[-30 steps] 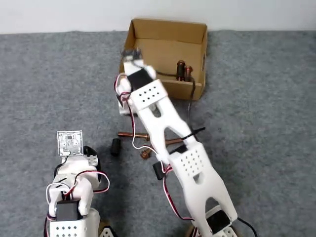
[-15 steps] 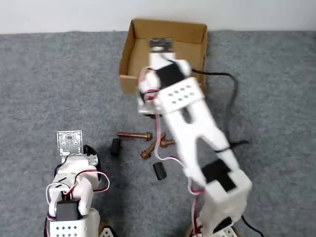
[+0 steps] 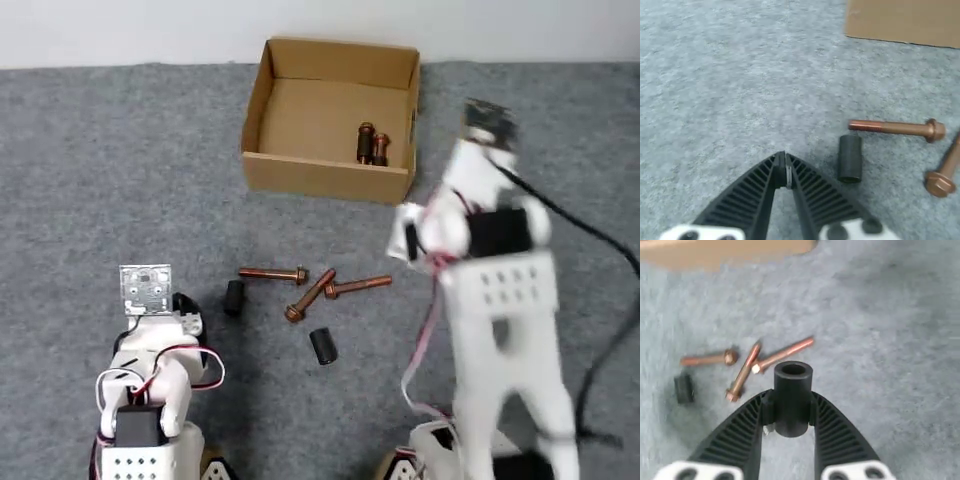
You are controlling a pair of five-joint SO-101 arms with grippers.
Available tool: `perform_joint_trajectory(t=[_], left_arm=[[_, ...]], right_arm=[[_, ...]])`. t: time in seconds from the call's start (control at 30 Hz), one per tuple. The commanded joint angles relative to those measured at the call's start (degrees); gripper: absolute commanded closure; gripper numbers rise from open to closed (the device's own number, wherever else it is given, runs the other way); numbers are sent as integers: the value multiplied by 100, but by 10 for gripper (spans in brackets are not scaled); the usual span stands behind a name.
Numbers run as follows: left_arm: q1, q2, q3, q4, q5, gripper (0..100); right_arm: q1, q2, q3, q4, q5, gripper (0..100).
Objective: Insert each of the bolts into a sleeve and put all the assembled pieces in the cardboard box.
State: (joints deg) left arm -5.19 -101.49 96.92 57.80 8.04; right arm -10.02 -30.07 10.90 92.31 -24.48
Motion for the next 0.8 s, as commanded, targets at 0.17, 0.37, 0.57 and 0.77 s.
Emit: perform_joint_trajectory(t=[0.17, 0.37, 0.57, 0.77], left_arm=[[132, -26, -31, -70, -176, 993], [158, 9, -303, -35, -598, 994], [132, 18, -954, 431, -607, 994], [158, 703, -1956, 862, -607, 994]], right_arm=[[998, -2659, 2971, -1270, -9, 991], [1332, -4347, 4369, -1657, 193, 991], [1596, -5833, 5310, -1402, 360, 991], [1930, -6589, 5662, -1297, 545, 991]])
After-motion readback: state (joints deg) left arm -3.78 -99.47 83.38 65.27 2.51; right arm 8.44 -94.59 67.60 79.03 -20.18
